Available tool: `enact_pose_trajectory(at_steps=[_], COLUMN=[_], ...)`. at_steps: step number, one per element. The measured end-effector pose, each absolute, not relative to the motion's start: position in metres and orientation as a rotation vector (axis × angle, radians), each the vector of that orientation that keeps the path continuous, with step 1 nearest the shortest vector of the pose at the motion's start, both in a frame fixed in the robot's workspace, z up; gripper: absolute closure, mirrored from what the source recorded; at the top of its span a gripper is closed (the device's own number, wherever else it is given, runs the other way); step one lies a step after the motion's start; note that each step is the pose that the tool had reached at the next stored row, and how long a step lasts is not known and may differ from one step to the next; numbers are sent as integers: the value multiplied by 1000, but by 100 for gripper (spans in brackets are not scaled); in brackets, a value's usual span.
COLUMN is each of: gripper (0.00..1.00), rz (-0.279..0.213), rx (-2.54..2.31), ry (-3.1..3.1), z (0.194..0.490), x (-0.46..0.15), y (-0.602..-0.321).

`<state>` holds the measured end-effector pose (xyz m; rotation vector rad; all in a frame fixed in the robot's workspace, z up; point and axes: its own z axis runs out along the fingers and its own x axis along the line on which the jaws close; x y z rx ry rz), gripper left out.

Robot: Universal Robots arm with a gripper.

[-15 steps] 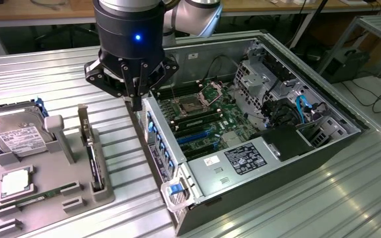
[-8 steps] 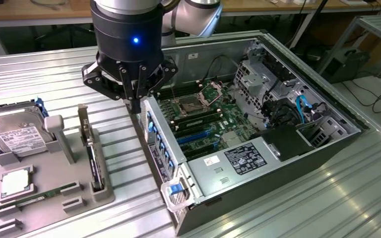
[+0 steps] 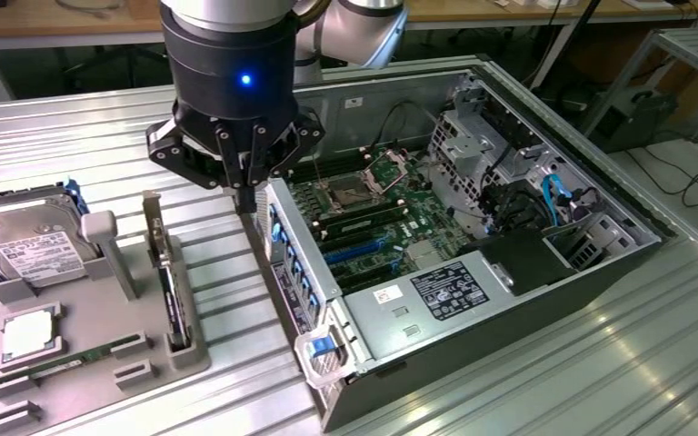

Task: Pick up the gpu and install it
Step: 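Reach for the gpu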

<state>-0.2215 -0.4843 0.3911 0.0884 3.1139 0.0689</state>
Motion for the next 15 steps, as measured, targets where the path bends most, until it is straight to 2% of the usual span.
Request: enact_pose_trajectory(at_steps=[15], gripper=[89], rz=[69], rx=[86], ry=[3114], z=[391], x=[-225], y=[-491])
